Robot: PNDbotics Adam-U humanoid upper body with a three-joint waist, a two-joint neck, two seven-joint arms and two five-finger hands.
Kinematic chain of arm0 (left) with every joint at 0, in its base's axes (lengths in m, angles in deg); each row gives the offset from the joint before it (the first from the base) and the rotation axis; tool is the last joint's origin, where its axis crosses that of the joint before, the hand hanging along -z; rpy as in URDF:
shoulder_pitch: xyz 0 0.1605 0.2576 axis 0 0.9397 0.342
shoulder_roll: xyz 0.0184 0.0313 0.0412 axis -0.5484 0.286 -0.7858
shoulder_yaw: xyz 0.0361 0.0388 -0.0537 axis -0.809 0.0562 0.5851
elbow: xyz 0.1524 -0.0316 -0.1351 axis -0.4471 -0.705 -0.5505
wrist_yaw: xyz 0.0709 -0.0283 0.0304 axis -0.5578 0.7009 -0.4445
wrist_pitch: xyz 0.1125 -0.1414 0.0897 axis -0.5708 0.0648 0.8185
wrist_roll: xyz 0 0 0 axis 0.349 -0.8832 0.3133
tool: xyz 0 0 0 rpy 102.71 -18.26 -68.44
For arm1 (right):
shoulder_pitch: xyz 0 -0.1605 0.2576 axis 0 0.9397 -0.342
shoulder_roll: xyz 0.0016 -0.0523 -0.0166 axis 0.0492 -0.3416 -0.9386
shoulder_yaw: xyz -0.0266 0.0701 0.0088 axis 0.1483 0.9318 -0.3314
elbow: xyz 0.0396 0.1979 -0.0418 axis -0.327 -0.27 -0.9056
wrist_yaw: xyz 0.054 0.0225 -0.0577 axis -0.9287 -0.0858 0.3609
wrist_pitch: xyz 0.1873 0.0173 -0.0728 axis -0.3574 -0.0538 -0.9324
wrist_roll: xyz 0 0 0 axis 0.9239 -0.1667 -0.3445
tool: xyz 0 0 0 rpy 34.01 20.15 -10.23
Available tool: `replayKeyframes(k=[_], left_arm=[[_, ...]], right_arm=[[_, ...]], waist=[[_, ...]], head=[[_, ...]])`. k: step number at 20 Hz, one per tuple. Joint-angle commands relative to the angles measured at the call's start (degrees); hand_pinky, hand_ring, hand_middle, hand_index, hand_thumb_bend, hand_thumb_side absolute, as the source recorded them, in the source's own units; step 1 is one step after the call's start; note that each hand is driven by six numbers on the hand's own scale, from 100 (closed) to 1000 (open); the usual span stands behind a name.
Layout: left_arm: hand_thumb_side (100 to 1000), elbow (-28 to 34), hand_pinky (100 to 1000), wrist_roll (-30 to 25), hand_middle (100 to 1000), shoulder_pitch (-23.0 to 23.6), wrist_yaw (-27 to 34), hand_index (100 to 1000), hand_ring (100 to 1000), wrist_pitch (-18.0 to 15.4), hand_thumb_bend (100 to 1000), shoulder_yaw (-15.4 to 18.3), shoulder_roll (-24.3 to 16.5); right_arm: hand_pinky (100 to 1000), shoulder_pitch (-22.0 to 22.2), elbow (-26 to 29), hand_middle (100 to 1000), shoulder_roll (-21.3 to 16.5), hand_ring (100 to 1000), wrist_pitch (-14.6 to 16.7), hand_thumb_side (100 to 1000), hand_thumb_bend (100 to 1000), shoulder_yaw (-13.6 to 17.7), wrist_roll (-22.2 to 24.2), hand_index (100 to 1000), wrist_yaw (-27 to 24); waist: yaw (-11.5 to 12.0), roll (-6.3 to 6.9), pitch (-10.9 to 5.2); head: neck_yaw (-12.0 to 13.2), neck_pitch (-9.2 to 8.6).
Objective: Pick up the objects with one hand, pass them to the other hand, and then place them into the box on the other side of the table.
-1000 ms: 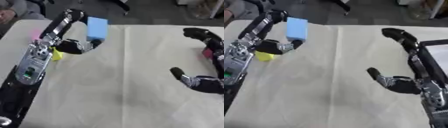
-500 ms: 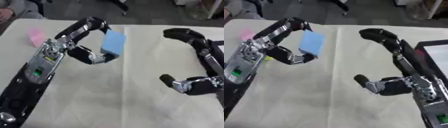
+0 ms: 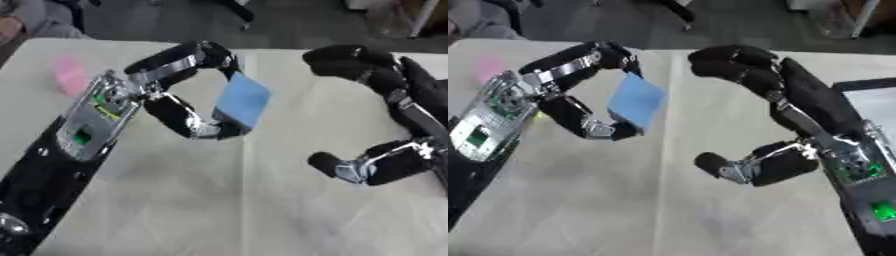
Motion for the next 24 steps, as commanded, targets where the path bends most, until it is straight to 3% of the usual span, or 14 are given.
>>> replayKeyframes(k=[1,12,24], left_arm=[[310,0.8,775,-0.6,525,-2.1,2.0,561,622,1.2,435,-0.9,-1.3],[342,-0.7,764,-3.3,528,-6.0,9.8,562,622,6.7,455,-4.1,-0.4],[339,-0.5,759,-5.9,529,-7.9,12.9,562,623,9.5,456,-7.1,0.9]], right_arm=[[874,-2.0,1.2,861,-1.3,844,2.2,424,407,-0.3,-0.3,915,2.9],[876,-4.5,1.2,862,-1.1,844,4.6,407,390,-3.3,-3.2,918,12.0],[856,-6.2,1.2,857,-0.8,825,5.2,361,373,-4.4,-6.0,919,19.3]], waist=[[0.0,-0.26,-1.04],[0.2,0.03,-0.95],[0.1,0.24,-1.06]], head=[[-0.3,-0.12],[-0.8,-0.12],[-1.0,-0.12]])
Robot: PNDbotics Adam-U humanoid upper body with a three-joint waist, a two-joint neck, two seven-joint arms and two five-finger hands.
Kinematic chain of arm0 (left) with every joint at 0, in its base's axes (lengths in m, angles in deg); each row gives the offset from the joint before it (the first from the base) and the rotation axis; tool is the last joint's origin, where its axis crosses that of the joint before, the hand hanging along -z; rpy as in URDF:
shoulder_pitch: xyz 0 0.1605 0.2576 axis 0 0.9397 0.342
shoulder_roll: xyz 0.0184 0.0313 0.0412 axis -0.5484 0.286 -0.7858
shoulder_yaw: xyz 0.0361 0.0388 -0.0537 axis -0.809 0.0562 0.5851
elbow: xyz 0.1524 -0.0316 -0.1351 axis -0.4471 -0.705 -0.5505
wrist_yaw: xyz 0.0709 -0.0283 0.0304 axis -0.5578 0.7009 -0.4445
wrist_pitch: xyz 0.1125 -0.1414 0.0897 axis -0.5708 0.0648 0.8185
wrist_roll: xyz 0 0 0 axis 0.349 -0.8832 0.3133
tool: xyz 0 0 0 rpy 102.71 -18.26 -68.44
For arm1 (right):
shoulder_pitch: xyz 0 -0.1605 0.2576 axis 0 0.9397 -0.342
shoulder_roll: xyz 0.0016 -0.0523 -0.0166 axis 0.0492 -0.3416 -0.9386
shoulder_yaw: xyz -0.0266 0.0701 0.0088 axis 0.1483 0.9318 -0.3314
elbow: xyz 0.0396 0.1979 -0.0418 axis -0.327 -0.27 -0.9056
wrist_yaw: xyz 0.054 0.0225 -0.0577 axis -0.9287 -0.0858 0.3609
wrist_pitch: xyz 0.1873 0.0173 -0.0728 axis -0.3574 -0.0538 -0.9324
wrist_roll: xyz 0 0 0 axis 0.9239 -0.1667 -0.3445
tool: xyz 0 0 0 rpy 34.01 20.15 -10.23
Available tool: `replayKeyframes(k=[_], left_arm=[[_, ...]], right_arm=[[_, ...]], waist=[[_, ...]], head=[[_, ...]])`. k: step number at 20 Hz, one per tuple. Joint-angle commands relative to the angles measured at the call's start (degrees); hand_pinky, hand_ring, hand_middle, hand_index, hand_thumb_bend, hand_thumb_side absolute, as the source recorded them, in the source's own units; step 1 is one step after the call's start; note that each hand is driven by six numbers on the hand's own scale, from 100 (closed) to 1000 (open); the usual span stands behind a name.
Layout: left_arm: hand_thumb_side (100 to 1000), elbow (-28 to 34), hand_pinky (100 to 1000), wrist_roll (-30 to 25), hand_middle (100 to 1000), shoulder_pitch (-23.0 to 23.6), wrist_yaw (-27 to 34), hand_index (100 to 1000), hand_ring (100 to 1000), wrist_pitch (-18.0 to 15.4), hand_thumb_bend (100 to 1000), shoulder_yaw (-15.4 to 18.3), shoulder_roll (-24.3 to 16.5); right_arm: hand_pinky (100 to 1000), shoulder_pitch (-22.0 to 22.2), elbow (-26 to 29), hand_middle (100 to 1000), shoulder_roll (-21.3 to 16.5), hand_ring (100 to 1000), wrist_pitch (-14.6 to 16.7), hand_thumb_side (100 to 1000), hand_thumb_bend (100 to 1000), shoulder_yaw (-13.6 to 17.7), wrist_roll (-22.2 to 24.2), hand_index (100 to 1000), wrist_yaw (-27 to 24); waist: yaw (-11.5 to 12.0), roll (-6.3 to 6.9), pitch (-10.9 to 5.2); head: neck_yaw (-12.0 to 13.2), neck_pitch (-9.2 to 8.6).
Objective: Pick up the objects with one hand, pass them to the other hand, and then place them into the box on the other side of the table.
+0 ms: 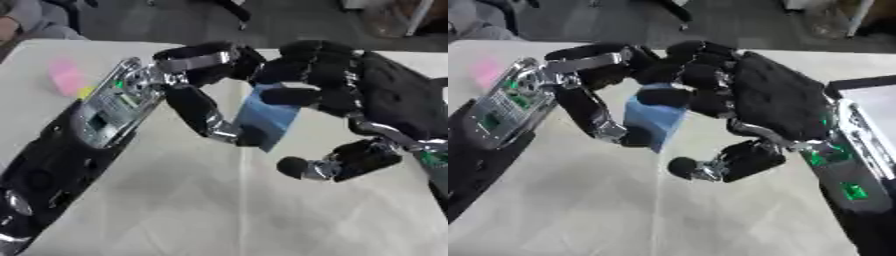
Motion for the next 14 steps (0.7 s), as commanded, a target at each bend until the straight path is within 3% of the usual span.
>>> replayKeyframes(k=[1,14], left_arm=[[339,0.5,759,-0.6,529,-1.6,0.9,563,623,0.7,456,-0.6,-0.1],[334,0.6,758,-2.5,533,-3.2,2.0,567,628,2.2,453,-2.7,0.5]], right_arm=[[851,-1.3,1.2,856,-0.7,822,-0.3,360,372,0.1,-1.2,919,2.0],[790,-1.6,1.2,811,-0.7,773,-0.6,273,281,-1.1,-2.9,881,5.5]], waist=[[-0.1,0.25,-1.04],[-0.2,0.31,-1.02]], head=[[-0.2,-0.12],[-0.2,-0.12]])
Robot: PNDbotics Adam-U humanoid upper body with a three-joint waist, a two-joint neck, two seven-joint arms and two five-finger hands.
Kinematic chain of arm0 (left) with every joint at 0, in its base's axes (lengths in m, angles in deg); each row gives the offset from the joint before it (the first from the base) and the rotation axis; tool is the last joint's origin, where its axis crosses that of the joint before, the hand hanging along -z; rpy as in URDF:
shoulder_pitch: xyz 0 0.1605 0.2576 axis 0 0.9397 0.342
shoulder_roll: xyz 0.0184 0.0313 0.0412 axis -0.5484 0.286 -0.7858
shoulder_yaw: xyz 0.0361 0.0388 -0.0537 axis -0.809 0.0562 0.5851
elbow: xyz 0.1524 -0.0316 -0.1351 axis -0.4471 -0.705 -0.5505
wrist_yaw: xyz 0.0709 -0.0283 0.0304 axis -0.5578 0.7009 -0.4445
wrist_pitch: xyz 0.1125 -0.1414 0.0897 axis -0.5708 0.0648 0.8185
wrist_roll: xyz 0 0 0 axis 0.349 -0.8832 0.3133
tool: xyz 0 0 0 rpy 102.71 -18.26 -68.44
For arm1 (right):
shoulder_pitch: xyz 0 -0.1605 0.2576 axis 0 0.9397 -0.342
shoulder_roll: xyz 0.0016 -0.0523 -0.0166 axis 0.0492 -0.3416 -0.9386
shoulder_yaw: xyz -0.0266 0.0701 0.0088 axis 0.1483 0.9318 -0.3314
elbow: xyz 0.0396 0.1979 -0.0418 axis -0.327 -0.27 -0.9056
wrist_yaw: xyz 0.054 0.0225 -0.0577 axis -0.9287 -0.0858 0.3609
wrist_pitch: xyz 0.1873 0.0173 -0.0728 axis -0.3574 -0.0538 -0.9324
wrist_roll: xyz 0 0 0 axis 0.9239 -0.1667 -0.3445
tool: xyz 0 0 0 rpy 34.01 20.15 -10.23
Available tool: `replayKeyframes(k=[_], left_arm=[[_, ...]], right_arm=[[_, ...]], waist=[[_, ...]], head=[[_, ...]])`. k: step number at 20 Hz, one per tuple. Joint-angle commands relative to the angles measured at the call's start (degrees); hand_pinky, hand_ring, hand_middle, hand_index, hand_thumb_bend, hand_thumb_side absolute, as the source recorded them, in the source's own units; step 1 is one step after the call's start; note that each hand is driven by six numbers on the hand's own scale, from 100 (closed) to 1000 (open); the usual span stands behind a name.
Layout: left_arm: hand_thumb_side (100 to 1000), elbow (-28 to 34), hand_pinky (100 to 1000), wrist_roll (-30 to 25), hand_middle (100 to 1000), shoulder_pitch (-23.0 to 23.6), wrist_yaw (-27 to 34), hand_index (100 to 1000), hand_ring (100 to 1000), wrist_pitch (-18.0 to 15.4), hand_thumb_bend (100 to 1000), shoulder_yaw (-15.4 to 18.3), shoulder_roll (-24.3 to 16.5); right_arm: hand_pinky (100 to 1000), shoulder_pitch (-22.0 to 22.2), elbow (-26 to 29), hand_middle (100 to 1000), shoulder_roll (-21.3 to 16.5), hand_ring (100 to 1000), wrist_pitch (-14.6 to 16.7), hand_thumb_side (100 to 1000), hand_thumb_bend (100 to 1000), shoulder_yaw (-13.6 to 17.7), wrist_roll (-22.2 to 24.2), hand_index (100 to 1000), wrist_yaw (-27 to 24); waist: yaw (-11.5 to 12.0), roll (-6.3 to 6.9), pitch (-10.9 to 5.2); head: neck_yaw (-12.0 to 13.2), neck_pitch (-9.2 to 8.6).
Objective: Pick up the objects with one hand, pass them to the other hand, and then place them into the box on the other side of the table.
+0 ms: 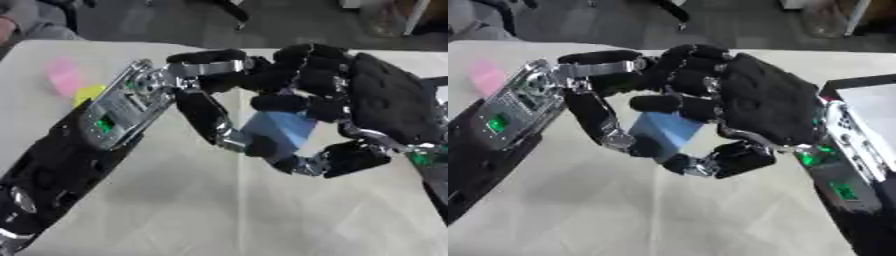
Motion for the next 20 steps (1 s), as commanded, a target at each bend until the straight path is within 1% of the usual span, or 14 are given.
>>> replayKeyframes(k=[1,3,4,6,7,9,10,11,13,15,17,18,20], left_arm=[[335,0.7,758,-0.5,534,-1.3,0.5,568,630,0.2,452,-0.5,0.4],[335,0.8,760,-0.7,538,-1.3,0.4,572,637,0.2,450,-0.5,0.4],[336,0.9,760,-0.8,538,-1.4,0.4,573,639,0.1,450,-0.5,0.3],[340,0.9,760,-0.9,541,-1.4,0.4,577,641,0.0,448,-0.4,0.3],[344,1.0,760,-0.9,544,-1.4,0.3,580,642,0.0,449,-0.3,0.2],[349,0.9,760,-0.8,547,-1.3,0.2,584,645,-0.1,450,-0.2,0.1],[351,0.9,760,-0.8,548,-1.3,0.2,586,645,-0.2,453,-0.1,0.0],[360,0.9,761,-0.8,555,-1.2,0.1,594,649,-0.3,462,-0.1,-0.1],[384,0.8,764,-1.0,582,-1.2,0.1,623,665,-0.5,478,0.1,-0.2],[399,0.6,766,-1.4,591,-1.1,0.0,634,671,-0.7,493,0.2,-0.4],[428,0.4,773,-2.1,612,-1.0,0.0,661,690,-1.1,502,0.3,-0.5],[455,0.4,776,-2.6,633,-1.0,-0.1,682,701,-1.3,522,0.4,-0.6],[480,0.2,778,-3.4,650,-0.9,-0.2,698,708,-1.8,542,0.8,-0.7]], right_arm=[[788,-1.1,0.9,802,-0.7,770,0.1,266,276,0.5,0.3,873,0.5],[783,-1.1,0.9,767,-0.7,751,0.3,251,256,0.5,0.6,832,0.2],[779,-1.1,0.9,730,-0.7,735,0.4,241,234,0.5,0.6,795,0.0],[776,-1.2,0.9,627,-0.7,720,0.3,209,184,0.6,0.2,713,-0.5],[773,-1.2,0.9,564,-0.7,705,0.1,196,138,0.7,-0.2,654,-0.8],[764,-1.1,0.9,471,-0.7,678,-0.3,199,115,0.8,-1.3,567,-1.4],[761,-1.1,0.9,447,-0.7,669,-0.5,206,106,0.8,-1.9,546,-1.6],[755,-1.1,0.9,401,-0.8,654,-0.7,222,100,0.8,-2.4,515,-1.8],[751,-1.1,0.9,356,-0.8,645,-1.1,242,108,0.8,-3.3,495,-2.1],[750,-1.0,0.9,344,-0.9,644,-1.2,252,111,0.7,-3.9,491,-2.3],[747,-1.0,0.9,327,-0.9,636,-1.3,244,110,0.7,-4.3,468,-2.4],[740,-1.0,0.9,305,-0.9,622,-1.3,227,100,0.7,-4.5,439,-2.5],[736,-1.1,0.9,295,-0.9,614,-1.4,220,101,0.8,-5.2,419,-2.7]], waist=[[0.0,0.3,-1.04],[0.0,0.28,-1.07],[0.0,0.28,-1.07],[0.0,0.27,-1.08],[0.0,0.27,-1.07],[0.0,0.25,-1.06],[0.0,0.24,-1.05],[0.0,0.23,-1.03],[0.0,0.22,-1.01],[0.0,0.22,-0.99],[0.0,0.2,-0.98],[0.0,0.19,-0.97],[0.0,0.15,-0.97]], head=[[0.0,-0.12],[0.0,-0.12],[0.1,-0.12],[0.0,-0.12],[0.1,-0.12],[0.1,-0.12],[0.1,-0.12],[0.2,-0.12],[0.2,-0.12],[0.2,-0.12],[0.2,-0.12],[0.2,-0.12],[0.3,-0.12]])
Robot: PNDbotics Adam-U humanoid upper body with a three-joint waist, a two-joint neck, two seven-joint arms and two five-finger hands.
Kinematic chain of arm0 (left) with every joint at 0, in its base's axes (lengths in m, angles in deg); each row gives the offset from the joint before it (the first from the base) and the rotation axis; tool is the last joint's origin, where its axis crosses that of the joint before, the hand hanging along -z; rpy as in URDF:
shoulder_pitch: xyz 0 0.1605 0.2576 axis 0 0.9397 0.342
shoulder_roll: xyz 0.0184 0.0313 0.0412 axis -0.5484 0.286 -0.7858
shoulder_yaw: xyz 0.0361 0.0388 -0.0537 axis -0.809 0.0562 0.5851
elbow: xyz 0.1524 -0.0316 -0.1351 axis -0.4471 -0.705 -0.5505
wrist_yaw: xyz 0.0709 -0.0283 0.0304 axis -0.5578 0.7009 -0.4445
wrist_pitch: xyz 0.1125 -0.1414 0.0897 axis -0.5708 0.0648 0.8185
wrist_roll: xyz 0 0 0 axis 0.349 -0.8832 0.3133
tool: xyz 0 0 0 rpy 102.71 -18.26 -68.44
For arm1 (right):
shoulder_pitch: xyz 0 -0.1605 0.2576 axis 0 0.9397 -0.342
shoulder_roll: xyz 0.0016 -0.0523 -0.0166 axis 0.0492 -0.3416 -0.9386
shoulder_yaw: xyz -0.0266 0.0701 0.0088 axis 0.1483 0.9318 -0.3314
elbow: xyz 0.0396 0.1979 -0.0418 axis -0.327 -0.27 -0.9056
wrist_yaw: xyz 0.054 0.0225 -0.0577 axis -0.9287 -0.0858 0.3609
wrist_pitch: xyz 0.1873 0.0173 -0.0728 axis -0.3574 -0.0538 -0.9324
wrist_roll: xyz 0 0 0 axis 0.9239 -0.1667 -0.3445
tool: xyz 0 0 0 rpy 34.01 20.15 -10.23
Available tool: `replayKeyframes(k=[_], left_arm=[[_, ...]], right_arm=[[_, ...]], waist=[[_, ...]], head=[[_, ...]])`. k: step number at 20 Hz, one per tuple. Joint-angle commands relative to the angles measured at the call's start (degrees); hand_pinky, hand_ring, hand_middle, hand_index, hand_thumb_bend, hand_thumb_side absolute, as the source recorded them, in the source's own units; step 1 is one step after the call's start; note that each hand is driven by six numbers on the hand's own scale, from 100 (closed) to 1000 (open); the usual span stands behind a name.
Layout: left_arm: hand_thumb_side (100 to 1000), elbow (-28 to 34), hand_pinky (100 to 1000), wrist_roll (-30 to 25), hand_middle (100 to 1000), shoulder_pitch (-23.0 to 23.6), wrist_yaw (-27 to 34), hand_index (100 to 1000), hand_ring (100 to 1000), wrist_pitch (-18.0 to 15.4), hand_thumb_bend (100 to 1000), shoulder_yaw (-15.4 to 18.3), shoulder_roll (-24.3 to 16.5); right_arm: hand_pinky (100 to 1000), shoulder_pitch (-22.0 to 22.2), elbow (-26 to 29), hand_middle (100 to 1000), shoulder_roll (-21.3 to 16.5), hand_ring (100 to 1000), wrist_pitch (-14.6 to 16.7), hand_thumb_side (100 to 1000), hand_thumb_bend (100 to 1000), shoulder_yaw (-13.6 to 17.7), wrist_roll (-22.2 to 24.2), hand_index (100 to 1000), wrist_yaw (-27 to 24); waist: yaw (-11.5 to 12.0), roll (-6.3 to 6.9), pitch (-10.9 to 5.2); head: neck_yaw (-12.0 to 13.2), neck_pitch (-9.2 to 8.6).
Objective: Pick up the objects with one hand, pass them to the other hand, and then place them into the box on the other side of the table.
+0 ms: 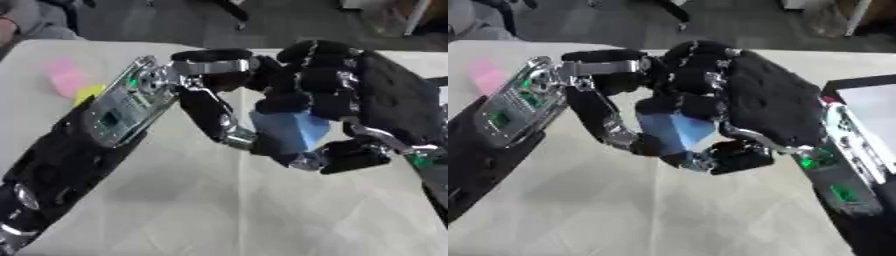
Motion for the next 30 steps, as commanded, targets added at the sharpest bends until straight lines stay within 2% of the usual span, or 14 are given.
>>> replayKeyframes(k=[1,4,5,7,12,17,21,26,30], left_arm=[[502,0.0,781,-1.4,667,-0.6,-0.1,712,717,-0.9,559,0.8,-1.0],[502,-0.3,781,-2.1,667,-0.6,-0.1,712,717,-1.6,559,1.1,-1.0],[589,-0.3,804,-2.5,751,-0.5,0.0,812,766,-2.0,632,1.1,-1.0],[627,-0.5,825,-3.7,797,-0.3,0.4,860,799,-2.9,659,1.5,-1.1],[689,-2.5,852,-4.6,852,0.2,-0.1,902,835,-4.8,693,4.2,-1.5],[692,-6.6,852,-0.1,862,1.3,-3.4,902,841,-6.2,688,8.5,-2.4],[692,-10.3,844,5.4,857,3.1,-6.1,893,836,-7.0,676,12.3,-3.2],[689,-11.1,836,13.2,849,7.8,-8.5,881,828,-8.3,651,18.2,-5.1],[678,-7.1,830,19.4,843,13.4,-9.8,871,823,-9.0,641,22.9,-6.6]], right_arm=[[735,-1.1,0.5,291,-1.0,612,-0.2,217,101,0.9,-1.3,408,-0.6],[735,-1.1,0.5,291,-1.0,612,-0.2,217,101,0.9,-1.8,408,-0.5],[734,-1.2,0.5,286,-1.1,609,-0.2,216,101,0.8,-1.9,392,-0.4],[735,-1.4,0.5,287,-1.2,609,0.0,216,101,0.9,-2.1,393,-0.2],[735,-1.8,0.5,290,-1.8,607,0.5,213,102,1.1,-3.2,397,0.0],[736,-2.3,0.5,295,-3.7,605,0.7,208,105,2.4,-5.5,402,0.5],[735,-1.9,0.5,292,-6.2,606,-0.2,205,107,4.7,-8.4,388,0.9],[730,2.1,0.5,239,-11.3,606,-6.3,189,111,10.2,-12.9,341,-1.2],[725,7.2,0.5,180,-14.4,606,-15.5,181,113,15.8,-13.8,315,-4.3]], waist=[[0.0,0.12,-0.96],[0.0,0.1,-0.96],[0.0,0.06,-0.94],[-0.1,0.0,-0.92],[-0.2,-0.18,-0.9],[-0.5,-0.44,-1.0],[-0.7,-0.64,-0.99],[-0.8,-0.67,-0.74],[-0.5,-0.6,-0.51]], head=[[0.2,-0.12],[0.2,-0.12],[0.2,-0.12],[0.2,-0.12],[0.1,-0.12],[0.0,-0.12],[-0.1,-0.12],[-0.5,-0.12],[-2.9,-0.12]])
